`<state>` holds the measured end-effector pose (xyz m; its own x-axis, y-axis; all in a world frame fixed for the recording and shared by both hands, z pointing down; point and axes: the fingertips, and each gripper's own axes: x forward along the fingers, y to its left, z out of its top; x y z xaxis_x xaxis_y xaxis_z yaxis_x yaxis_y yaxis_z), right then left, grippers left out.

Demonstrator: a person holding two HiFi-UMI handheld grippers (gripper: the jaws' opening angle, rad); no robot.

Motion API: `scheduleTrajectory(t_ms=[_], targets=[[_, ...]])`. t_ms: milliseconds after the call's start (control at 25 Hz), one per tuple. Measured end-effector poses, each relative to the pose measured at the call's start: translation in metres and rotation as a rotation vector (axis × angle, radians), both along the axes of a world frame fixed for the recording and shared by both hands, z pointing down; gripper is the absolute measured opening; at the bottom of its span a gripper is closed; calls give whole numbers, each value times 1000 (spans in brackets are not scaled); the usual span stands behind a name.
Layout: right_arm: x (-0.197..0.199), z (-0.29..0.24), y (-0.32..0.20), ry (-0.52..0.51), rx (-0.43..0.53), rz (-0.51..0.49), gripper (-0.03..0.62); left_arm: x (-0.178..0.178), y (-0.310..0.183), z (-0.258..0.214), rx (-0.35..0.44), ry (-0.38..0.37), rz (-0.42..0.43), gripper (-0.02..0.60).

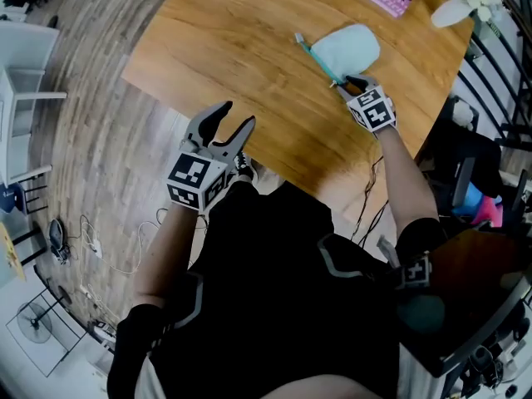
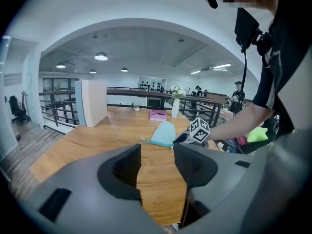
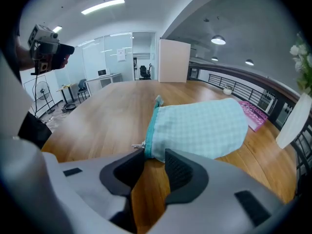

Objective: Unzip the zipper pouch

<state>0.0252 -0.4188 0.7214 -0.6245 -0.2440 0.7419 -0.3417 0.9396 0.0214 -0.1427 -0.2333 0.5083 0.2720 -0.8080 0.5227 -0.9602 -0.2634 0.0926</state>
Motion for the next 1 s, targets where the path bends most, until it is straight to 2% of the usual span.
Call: scheduleTrajectory(t_ms=[120, 200, 480, 840, 1000], targets=[[1, 0, 1, -11, -11, -8, 130, 0, 2, 2, -7, -4, 1, 229], [2, 1, 2, -9, -9, -6, 78, 0, 2, 3, -9, -2, 5, 229], [-5, -5, 10, -39, -58, 1, 61, 13, 5, -10, 37, 12, 100, 229], [-21, -51, 28, -187, -279, 194, 58, 23, -2, -25, 71, 46, 223, 229], [-19, -79, 38, -221, -329, 274, 58, 30, -9, -35, 95, 67, 291, 229]])
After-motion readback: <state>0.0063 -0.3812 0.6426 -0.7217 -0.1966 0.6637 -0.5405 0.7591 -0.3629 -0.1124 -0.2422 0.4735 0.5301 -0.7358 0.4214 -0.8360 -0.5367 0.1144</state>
